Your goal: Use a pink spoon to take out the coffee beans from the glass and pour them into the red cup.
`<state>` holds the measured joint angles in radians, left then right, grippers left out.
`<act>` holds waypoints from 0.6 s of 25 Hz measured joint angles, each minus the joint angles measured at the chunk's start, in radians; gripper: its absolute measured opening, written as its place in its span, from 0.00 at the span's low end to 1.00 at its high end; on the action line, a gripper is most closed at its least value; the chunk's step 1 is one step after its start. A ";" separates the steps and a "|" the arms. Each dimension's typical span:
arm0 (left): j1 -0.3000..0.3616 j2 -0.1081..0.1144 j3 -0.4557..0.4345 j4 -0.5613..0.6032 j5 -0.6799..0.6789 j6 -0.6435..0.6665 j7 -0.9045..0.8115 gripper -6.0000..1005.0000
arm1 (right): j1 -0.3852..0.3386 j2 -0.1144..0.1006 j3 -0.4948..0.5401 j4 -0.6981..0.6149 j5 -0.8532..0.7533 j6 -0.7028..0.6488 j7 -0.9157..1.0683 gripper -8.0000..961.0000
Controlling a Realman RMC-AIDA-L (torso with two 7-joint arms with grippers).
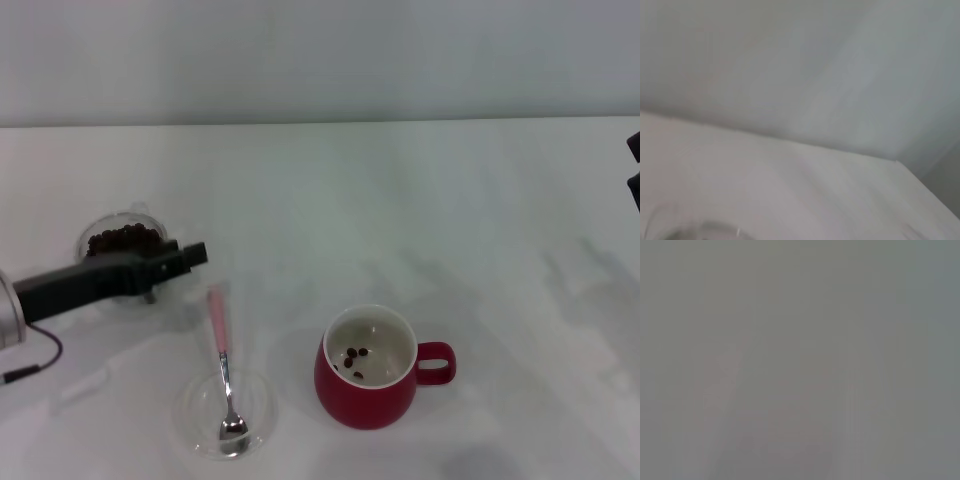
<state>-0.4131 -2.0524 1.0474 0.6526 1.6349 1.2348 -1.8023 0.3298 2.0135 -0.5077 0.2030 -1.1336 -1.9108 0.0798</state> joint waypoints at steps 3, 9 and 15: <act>0.005 -0.001 -0.003 0.054 -0.002 0.011 0.047 0.57 | 0.000 -0.001 0.000 -0.003 0.000 -0.002 0.000 0.55; 0.011 -0.020 -0.041 0.127 -0.021 0.081 0.201 0.57 | -0.001 -0.001 0.000 -0.004 0.000 -0.017 0.000 0.55; 0.081 -0.019 -0.049 0.133 -0.183 0.117 0.447 0.57 | -0.008 -0.001 0.003 -0.001 0.000 -0.029 0.000 0.55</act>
<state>-0.3323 -2.0711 0.9982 0.7855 1.4524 1.3515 -1.3549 0.3221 2.0125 -0.5050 0.2019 -1.1335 -1.9395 0.0798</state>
